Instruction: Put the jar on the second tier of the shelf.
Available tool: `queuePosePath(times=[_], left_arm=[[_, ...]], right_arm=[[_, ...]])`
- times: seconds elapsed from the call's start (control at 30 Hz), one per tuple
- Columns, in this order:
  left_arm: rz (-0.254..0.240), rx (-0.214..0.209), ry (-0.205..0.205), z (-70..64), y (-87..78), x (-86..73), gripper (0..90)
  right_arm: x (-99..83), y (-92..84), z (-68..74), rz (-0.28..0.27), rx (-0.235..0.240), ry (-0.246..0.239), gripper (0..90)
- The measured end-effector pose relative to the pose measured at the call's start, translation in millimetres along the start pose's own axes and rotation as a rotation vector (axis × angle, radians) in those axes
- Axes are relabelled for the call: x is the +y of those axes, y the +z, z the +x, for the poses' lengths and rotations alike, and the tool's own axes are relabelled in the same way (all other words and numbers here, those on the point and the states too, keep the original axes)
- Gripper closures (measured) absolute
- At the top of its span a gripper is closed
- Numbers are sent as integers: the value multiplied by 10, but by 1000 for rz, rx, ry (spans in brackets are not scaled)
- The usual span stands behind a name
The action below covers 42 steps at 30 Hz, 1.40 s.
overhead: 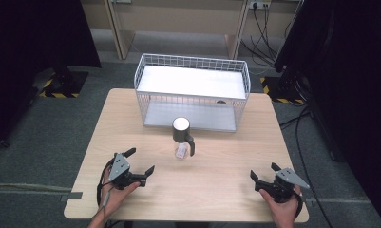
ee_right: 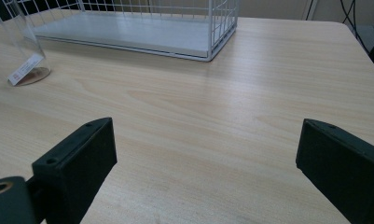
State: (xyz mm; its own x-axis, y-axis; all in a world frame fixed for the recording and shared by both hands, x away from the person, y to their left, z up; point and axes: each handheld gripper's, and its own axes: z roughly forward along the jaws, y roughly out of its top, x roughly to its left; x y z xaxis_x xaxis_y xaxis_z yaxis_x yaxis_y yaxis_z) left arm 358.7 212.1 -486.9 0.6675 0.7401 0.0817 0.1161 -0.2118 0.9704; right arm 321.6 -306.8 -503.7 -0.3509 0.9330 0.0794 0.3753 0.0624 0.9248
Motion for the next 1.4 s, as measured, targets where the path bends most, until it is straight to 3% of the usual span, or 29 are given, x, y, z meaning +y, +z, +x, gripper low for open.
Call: queuePosePath(times=[0.63,1.0,1.4], left_arm=[[-24,-56,-6,-189,533,156,14],[-26,-70,-3,-226,800,239,29],[-32,-79,-27,-259,1055,282,136]], right_arm=[[0,1,1,0,2,0,53],[2,5,0,2,2,1,53],[1,4,-5,-1,6,7,52]])
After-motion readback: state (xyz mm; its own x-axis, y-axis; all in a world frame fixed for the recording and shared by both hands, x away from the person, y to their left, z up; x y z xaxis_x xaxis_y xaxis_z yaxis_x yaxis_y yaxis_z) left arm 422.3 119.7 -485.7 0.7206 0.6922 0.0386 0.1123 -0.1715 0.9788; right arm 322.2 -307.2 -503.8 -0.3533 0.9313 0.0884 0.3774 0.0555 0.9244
